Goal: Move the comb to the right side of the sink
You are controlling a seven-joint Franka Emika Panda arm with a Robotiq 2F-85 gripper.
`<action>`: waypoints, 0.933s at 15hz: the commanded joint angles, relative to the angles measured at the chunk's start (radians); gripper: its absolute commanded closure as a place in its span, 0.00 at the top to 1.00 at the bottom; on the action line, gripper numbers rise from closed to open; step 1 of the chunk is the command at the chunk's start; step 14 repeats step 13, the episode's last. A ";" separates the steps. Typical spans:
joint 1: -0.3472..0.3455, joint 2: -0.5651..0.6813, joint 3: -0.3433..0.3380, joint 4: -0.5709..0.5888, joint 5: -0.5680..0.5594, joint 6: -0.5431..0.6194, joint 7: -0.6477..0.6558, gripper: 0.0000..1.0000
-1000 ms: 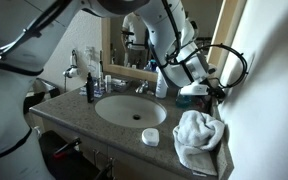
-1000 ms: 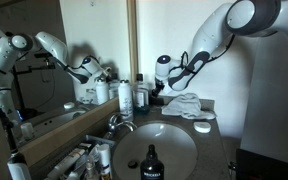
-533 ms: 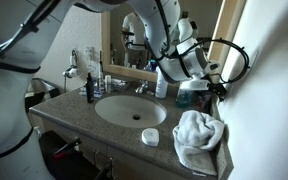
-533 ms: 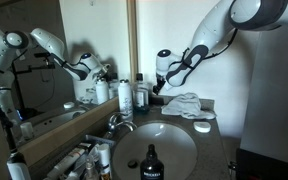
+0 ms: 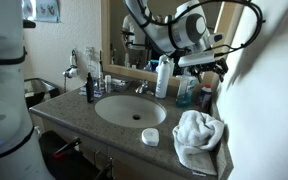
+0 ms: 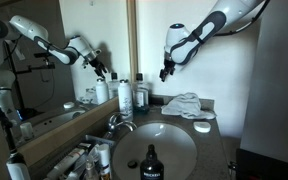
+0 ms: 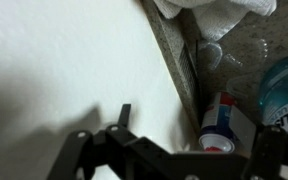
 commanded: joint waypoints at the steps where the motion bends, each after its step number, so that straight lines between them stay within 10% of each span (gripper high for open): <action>1: 0.035 -0.201 -0.004 -0.109 0.118 -0.161 -0.228 1.00; 14: 0.107 -0.388 -0.005 -0.108 0.103 -0.519 -0.391 1.00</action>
